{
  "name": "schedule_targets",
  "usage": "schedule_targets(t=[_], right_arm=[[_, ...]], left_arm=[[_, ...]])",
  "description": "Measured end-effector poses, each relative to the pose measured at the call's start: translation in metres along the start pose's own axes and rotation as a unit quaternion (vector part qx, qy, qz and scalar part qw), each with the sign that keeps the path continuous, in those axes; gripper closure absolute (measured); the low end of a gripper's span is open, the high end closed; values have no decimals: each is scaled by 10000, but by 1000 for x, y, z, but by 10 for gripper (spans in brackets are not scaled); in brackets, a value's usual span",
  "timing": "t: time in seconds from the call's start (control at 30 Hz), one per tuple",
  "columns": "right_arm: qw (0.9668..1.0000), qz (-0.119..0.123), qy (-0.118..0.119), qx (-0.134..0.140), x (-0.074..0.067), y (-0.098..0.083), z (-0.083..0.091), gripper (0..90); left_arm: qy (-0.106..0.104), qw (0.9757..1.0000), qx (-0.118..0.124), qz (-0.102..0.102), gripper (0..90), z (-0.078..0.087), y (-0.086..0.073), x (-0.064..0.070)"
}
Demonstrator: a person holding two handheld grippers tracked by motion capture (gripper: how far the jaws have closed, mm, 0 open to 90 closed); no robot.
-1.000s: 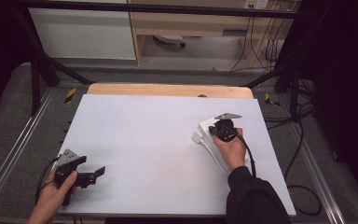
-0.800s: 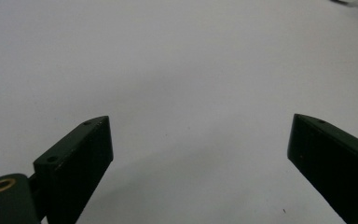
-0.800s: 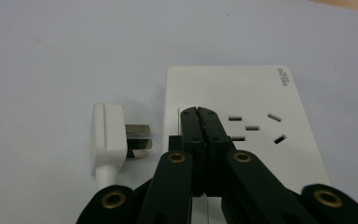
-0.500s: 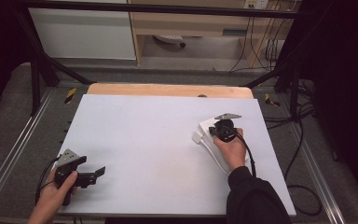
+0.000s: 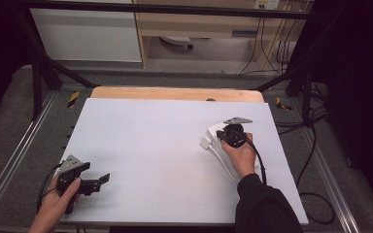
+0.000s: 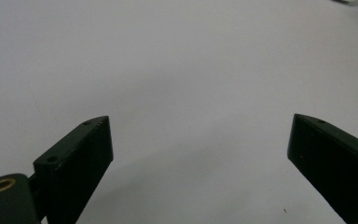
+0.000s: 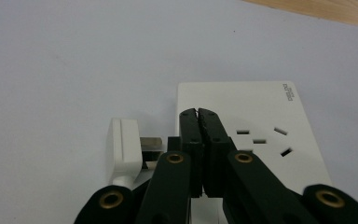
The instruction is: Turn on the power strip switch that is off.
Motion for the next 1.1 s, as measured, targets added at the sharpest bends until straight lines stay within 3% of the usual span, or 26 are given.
schedule_targets(t=[0.2, 0.43, 0.83, 1.1], right_arm=[[10000, -25, -11, 80, 2, 3, 5, 873], [9998, -123, -15, 166, 5, 5, 10, 739], [9992, -382, 1, 137, 5, 6, 11, 351], [9992, -375, -104, 120, 6, 8, 13, 172]], left_arm=[[4, 10000, -1, -1, 67, -1, 0, 0], [18, 10000, 16, -2, 67, -1, 0, 1], [17, 10000, 12, -15, 67, 0, 0, 0], [8, 10000, 1, -6, 67, 0, 0, 1]])
Point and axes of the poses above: each handheld gripper's, and its own axes: z roughly backward along the jaws, y roughly out of its top, x roughly to its right, the point moved 2 cm from there along -z, roughly forward along the jaws, and after that the axes turned 1 degree about -x, right-handed, at the moved point
